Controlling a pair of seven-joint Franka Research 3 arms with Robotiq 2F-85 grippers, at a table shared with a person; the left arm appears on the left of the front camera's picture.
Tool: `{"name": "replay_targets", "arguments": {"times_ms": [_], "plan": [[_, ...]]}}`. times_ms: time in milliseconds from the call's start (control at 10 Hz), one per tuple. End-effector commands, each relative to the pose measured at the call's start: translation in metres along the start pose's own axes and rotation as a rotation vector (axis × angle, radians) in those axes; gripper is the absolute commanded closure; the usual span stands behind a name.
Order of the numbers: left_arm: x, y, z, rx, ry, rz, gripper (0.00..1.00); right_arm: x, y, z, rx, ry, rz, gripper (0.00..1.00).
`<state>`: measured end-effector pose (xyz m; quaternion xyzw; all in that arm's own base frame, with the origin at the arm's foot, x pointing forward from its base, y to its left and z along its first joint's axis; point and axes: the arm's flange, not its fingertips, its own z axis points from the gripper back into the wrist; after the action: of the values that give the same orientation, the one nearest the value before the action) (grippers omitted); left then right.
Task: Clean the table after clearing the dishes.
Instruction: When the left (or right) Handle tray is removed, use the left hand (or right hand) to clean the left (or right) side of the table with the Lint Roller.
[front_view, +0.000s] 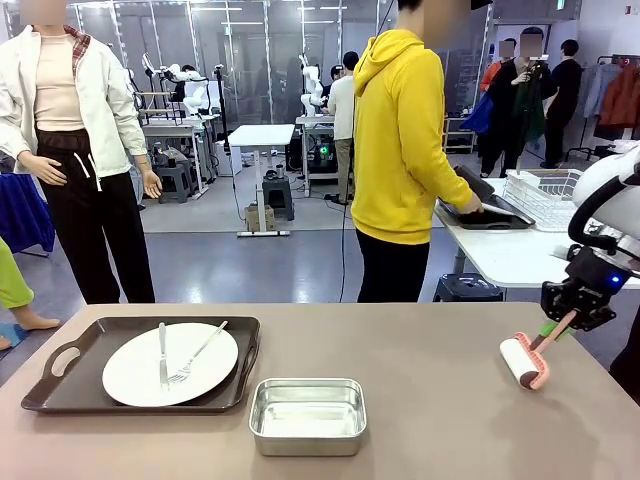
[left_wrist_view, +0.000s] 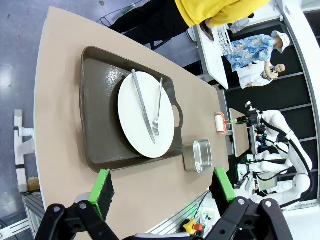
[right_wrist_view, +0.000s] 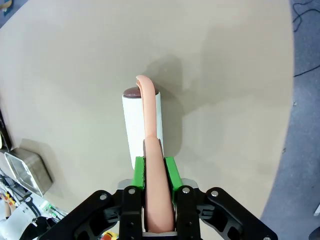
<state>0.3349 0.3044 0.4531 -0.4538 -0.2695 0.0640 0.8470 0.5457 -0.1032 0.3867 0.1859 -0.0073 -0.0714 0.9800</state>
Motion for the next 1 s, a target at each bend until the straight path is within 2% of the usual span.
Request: {"name": "replay_targets", "arguments": {"times_ms": [0,600,900], "plan": [[-0.002,0.000,0.003,0.005,0.009,-0.004,0.00,0.000,-0.040,-0.008,-0.155,-0.040,0.008,0.79],[-0.002,0.000,0.003,0.005,0.009,-0.004,0.00,-0.065,0.035,0.076,-0.233,-0.191,0.146,0.79],[-0.002,0.000,0.003,0.005,0.009,-0.004,0.00,-0.086,0.057,0.088,-0.251,-0.227,0.144,0.79]]}}
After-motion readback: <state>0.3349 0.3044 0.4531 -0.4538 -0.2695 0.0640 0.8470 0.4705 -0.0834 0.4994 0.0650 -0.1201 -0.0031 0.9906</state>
